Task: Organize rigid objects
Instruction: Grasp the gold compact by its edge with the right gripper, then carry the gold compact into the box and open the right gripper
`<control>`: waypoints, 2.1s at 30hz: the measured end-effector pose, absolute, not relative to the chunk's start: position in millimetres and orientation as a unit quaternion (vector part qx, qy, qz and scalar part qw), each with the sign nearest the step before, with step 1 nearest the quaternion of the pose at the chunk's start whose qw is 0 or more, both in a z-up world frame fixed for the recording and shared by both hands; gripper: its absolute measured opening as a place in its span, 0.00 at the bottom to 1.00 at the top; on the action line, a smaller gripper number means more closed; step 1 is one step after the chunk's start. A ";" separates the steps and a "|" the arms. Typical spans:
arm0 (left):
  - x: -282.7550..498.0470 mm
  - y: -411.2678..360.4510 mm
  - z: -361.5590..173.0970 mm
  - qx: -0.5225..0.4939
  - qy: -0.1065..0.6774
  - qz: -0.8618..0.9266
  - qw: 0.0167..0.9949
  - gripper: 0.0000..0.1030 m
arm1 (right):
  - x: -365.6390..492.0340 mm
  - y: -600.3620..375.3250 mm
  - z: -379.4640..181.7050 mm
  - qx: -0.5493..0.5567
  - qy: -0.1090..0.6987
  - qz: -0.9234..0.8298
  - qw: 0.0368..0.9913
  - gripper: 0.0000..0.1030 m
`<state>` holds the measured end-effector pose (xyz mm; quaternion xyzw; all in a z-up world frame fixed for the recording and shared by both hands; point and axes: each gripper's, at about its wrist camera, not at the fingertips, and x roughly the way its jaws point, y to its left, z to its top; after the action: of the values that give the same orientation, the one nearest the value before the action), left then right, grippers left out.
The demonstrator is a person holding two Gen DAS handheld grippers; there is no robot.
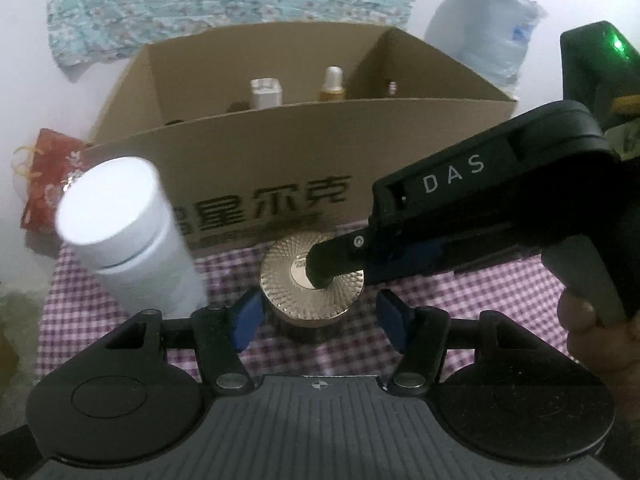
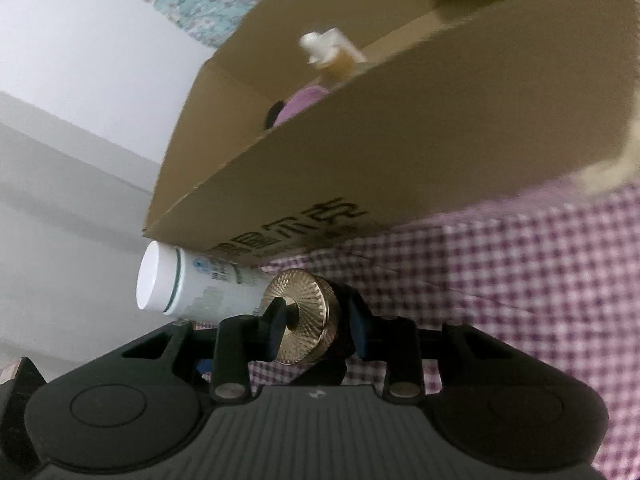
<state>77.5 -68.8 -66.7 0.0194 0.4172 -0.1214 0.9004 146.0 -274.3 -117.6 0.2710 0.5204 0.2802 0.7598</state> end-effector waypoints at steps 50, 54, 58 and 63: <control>68.8 -106.2 13.0 0.040 0.348 -0.165 0.922 0.55 | 106.7 -331.7 -52.4 0.308 0.446 0.273 0.795 0.38; 82.6 -114.1 45.1 0.030 0.309 -0.161 0.937 0.55 | 115.6 -335.2 -9.6 0.289 0.404 0.288 0.819 0.38; 113.4 -126.1 64.0 0.022 0.297 -0.152 0.942 0.55 | 142.7 -337.3 23.7 0.262 0.378 0.294 0.838 0.38; 177.1 -135.2 68.0 -0.005 0.330 -0.136 0.934 0.55 | 203.3 -330.4 40.8 0.233 0.381 0.293 0.845 0.38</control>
<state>177.1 -135.2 68.0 -0.0047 0.3302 -0.1355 0.9341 203.3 -330.4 40.8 0.2329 0.3815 0.2934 0.8451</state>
